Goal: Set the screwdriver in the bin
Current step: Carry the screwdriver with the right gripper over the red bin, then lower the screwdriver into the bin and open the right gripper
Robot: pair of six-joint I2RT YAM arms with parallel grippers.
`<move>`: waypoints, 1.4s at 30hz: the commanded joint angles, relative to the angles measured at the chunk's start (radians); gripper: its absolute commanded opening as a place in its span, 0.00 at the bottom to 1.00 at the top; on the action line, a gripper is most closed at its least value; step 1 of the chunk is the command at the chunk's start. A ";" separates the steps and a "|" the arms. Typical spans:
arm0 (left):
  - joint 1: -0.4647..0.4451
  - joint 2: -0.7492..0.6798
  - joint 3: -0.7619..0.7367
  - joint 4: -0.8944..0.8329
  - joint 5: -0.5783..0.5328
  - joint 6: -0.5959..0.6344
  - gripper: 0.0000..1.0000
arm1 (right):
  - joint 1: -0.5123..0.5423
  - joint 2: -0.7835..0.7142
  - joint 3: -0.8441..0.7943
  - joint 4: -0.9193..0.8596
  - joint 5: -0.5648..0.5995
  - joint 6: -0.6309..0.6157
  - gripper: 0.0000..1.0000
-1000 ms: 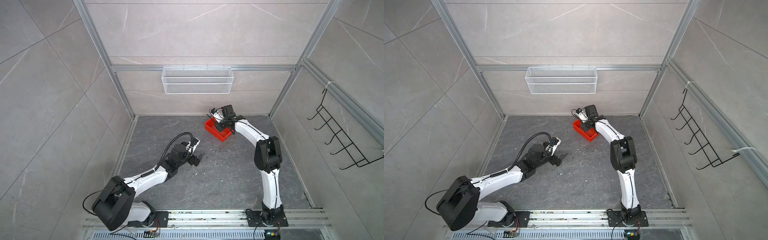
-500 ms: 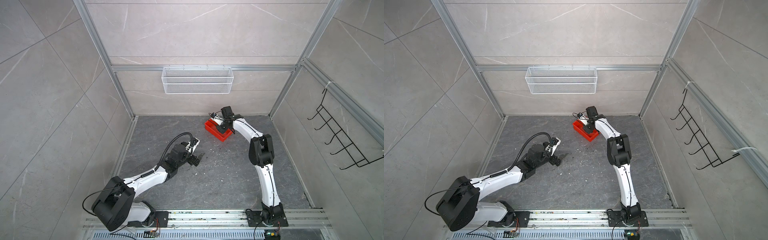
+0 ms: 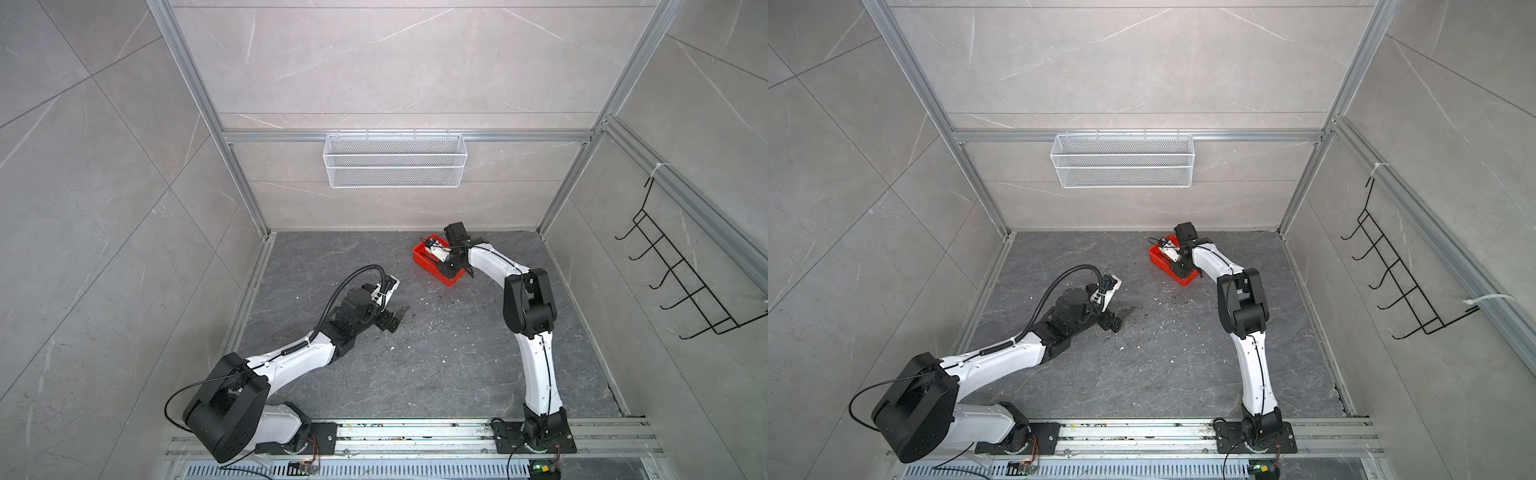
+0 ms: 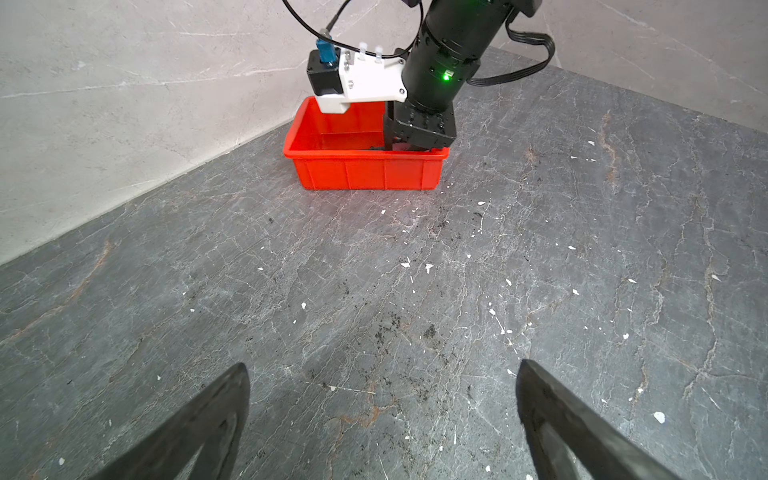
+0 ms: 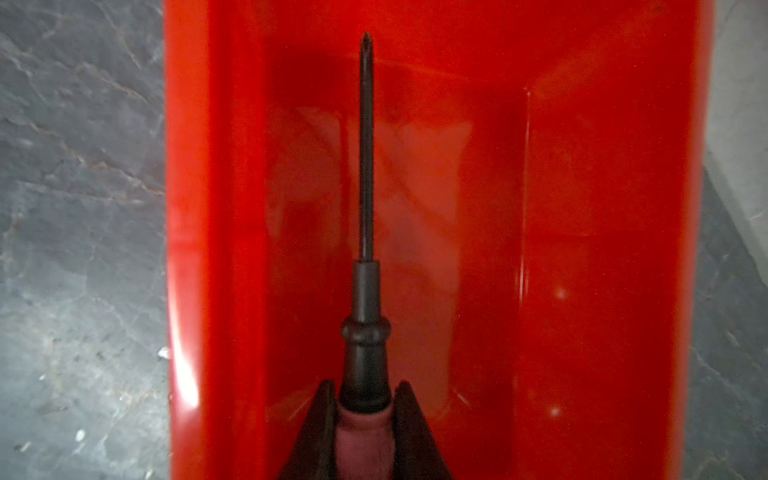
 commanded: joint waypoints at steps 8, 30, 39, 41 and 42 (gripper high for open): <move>-0.005 -0.089 -0.006 -0.027 -0.049 0.073 1.00 | -0.014 -0.034 -0.006 0.077 0.009 0.018 0.24; 0.140 -0.243 -0.129 -0.044 -0.050 0.081 1.00 | -0.057 -0.572 -0.582 0.511 -0.015 0.261 0.99; 0.357 -0.199 -0.213 0.130 -0.166 0.013 1.00 | -0.066 -0.944 -1.036 0.782 0.042 0.431 0.99; 0.396 -0.192 -0.228 0.148 -0.218 0.005 1.00 | -0.066 -1.005 -1.119 0.802 0.050 0.438 0.99; 0.410 -0.189 -0.235 0.157 -0.240 0.005 1.00 | -0.068 -1.030 -1.152 0.808 0.062 0.443 0.99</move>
